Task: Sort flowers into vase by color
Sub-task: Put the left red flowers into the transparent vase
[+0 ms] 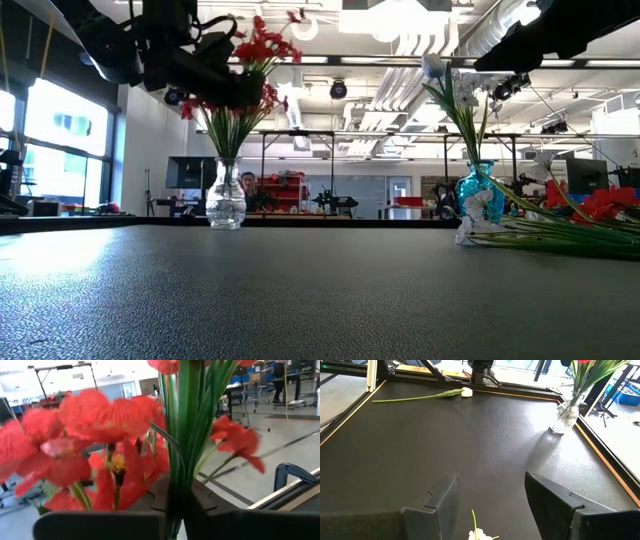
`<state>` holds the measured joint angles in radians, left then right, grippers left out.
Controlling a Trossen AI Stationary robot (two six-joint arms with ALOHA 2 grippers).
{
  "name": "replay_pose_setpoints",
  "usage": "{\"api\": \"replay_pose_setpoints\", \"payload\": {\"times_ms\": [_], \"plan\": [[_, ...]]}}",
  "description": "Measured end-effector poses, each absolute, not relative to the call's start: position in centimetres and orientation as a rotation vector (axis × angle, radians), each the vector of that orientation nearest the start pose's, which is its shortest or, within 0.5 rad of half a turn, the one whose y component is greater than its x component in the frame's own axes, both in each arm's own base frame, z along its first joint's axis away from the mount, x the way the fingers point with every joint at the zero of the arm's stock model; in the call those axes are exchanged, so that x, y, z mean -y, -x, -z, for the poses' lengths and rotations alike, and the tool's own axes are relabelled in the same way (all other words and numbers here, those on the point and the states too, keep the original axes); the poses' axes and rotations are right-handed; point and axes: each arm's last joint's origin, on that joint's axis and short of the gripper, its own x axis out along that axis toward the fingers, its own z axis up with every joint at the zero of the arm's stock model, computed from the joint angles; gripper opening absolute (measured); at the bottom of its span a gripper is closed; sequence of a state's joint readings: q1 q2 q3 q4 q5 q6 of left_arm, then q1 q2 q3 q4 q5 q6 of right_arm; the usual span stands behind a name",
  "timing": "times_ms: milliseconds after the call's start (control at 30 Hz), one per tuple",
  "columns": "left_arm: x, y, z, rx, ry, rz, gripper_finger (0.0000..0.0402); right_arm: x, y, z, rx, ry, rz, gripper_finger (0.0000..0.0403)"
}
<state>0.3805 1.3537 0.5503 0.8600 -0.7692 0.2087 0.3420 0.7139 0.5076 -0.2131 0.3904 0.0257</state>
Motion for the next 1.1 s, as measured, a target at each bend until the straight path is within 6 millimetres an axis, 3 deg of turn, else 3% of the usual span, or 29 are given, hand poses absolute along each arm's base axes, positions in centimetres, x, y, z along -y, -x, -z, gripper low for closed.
{"api": "replay_pose_setpoints", "payload": {"times_ms": [333,633,900,1100], "plan": [[-11.4,-23.8,-23.2,-0.023,-0.080,-1.138,0.0123,-4.3,-15.3,-24.6,-0.392,0.125,0.052,0.0197],[-9.9,-23.0,-25.9,-0.060,-0.068,-1.069,0.0198,-4.3,-15.3,-24.6,-0.398,0.127,0.052,0.0197],[-8.3,-22.1,-27.9,0.024,-0.046,-1.021,0.0199,-4.3,-15.3,-24.6,-0.398,0.127,0.052,0.0197],[-9.4,-21.7,-27.0,-0.003,0.065,-1.060,0.0134,-4.3,-15.3,-24.6,-0.397,0.127,0.052,0.0197]]}}
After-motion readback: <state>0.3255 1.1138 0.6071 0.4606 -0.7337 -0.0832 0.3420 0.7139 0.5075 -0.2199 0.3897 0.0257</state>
